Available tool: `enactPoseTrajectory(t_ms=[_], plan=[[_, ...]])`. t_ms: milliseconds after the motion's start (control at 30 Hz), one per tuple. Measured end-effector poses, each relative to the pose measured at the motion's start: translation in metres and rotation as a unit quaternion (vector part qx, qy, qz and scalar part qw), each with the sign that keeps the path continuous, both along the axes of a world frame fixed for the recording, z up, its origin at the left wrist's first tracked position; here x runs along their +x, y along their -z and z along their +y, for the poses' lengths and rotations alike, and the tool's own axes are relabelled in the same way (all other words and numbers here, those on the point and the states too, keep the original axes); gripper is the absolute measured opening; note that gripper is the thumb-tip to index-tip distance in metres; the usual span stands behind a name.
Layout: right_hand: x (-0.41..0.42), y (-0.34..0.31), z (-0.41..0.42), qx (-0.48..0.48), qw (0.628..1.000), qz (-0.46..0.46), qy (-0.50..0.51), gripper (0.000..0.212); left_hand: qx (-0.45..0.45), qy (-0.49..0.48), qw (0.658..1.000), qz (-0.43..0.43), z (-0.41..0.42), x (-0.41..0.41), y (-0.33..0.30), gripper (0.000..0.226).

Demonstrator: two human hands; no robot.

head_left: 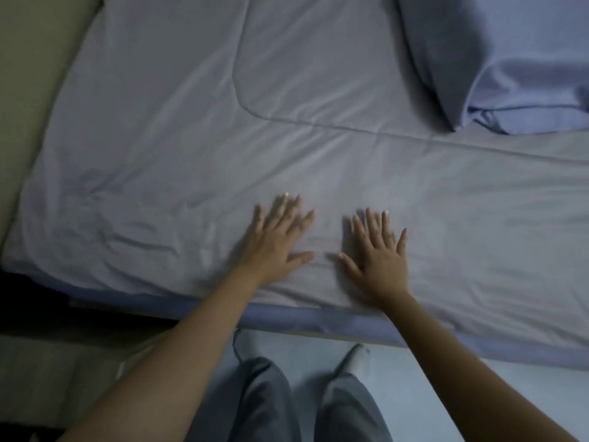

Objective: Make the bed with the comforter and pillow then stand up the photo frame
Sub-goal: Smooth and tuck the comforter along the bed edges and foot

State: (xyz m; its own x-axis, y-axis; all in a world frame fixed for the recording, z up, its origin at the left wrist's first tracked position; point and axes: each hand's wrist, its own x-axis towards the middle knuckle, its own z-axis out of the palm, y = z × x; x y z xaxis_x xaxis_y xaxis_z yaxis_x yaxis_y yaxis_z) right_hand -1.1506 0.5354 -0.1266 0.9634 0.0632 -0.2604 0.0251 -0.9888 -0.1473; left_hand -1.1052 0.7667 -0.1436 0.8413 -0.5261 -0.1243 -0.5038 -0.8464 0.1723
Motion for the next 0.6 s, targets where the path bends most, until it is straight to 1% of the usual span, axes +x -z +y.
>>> enactPoseTrajectory(t_ms=[67, 167, 267, 333, 433, 500, 567, 600], plan=[[-0.009, 0.014, -0.015, 0.006, 0.999, 0.012, -0.029, 0.064, 0.027, 0.002, 1.000, -0.002, -0.023, -0.010, 0.014, 0.070], [-0.002, 0.029, -0.014, 0.028, 0.998, -0.036, -0.044, 0.051, 0.045, -0.014, 0.998, -0.028, -0.033, -0.012, 0.026, 0.051], [-0.003, 0.033, -0.009, 0.070, 0.992, -0.101, -0.032, 0.043, 0.005, 0.012, 0.996, -0.086, -0.028, -0.014, 0.027, 0.040], [-0.016, 0.037, -0.007, 0.075, 0.988, -0.127, -0.038, 0.043, -0.015, 0.033, 0.994, -0.106, -0.023, -0.023, 0.028, 0.042], [-0.030, 0.041, -0.002, 0.055, 0.992, -0.102, -0.046, 0.045, 0.005, 0.041, 0.994, -0.103, -0.020, -0.034, 0.032, 0.043], [-0.031, 0.036, -0.003, 0.044, 0.994, -0.086, -0.056, 0.049, 0.032, 0.028, 0.995, -0.087, -0.022, -0.035, 0.026, 0.044], [-0.023, 0.028, -0.012, 0.056, 0.991, -0.107, -0.058, 0.054, 0.045, 0.004, 0.996, -0.074, -0.030, -0.031, 0.014, 0.051], [-0.019, 0.024, -0.022, 0.061, 0.991, -0.112, -0.042, 0.057, 0.047, -0.012, 0.997, -0.057, -0.037, -0.029, 0.008, 0.056]])
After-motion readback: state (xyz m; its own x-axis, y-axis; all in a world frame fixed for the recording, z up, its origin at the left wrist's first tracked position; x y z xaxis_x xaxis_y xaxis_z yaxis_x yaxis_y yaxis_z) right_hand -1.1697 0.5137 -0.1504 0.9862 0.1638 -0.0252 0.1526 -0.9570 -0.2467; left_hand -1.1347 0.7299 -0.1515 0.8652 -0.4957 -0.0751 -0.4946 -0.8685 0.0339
